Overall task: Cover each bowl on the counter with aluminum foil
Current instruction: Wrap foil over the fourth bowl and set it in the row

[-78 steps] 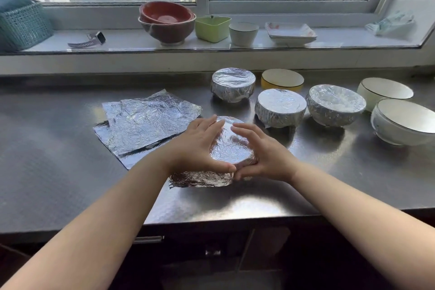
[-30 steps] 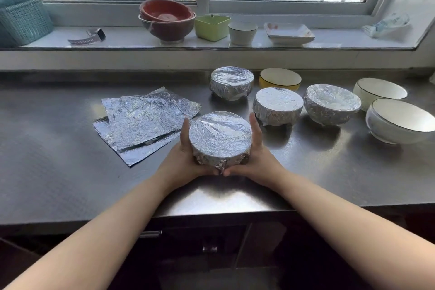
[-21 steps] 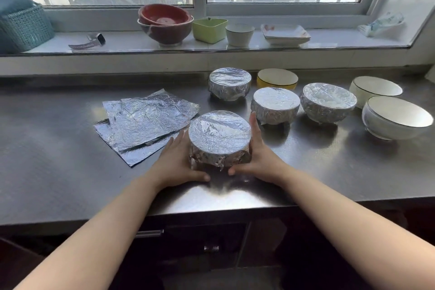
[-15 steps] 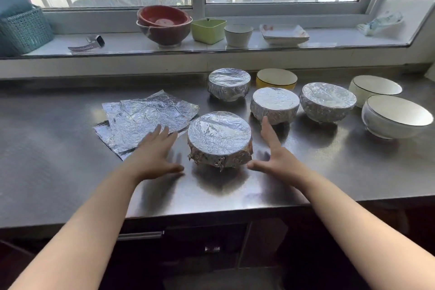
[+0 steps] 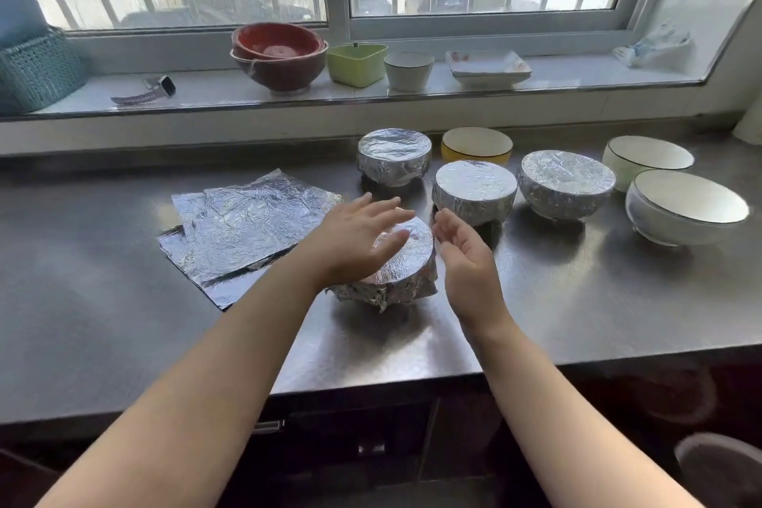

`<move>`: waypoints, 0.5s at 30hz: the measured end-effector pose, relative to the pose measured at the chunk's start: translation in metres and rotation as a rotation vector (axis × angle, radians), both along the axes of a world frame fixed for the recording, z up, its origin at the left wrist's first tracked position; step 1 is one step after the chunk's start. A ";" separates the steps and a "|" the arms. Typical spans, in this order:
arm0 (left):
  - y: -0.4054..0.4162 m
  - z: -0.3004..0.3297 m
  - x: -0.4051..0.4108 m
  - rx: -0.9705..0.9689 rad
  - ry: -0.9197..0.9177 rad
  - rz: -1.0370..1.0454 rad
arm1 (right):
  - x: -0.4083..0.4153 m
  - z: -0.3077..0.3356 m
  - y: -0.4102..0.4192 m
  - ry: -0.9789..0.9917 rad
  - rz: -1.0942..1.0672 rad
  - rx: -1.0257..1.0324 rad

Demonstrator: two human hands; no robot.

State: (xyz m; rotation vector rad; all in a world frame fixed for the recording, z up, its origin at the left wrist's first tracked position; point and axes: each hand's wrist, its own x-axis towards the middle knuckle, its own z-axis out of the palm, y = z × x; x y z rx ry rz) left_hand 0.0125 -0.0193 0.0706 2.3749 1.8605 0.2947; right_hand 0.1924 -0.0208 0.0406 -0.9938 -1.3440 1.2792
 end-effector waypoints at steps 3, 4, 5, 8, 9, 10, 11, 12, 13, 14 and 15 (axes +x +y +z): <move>0.002 -0.005 0.001 -0.068 0.143 -0.004 | 0.004 -0.003 -0.003 0.012 0.017 -0.019; 0.002 -0.006 0.002 -0.083 0.169 -0.002 | 0.004 -0.002 -0.004 0.023 0.030 -0.023; 0.002 -0.005 0.002 -0.095 0.184 0.002 | 0.004 -0.002 -0.002 0.024 0.038 -0.033; -0.001 -0.004 0.005 -0.114 0.206 0.033 | 0.005 0.004 0.000 0.038 0.030 -0.067; -0.003 -0.004 0.006 -0.119 0.207 0.047 | 0.006 0.005 0.002 0.043 0.029 -0.076; -0.004 -0.005 0.008 -0.122 0.207 0.060 | 0.007 0.006 0.003 0.047 0.030 -0.084; -0.007 -0.006 0.010 -0.120 0.205 0.072 | 0.007 0.007 0.003 0.038 0.027 -0.087; -0.009 -0.007 0.013 -0.115 0.202 0.085 | 0.007 0.007 0.004 0.023 0.021 -0.084; -0.011 -0.008 0.015 -0.108 0.196 0.099 | 0.006 0.007 0.004 -0.006 0.014 -0.075; -0.013 -0.008 0.017 -0.101 0.188 0.112 | 0.006 0.006 0.003 -0.042 0.007 -0.055; -0.015 -0.009 0.019 -0.097 0.180 0.125 | 0.005 0.004 0.003 -0.088 0.000 -0.031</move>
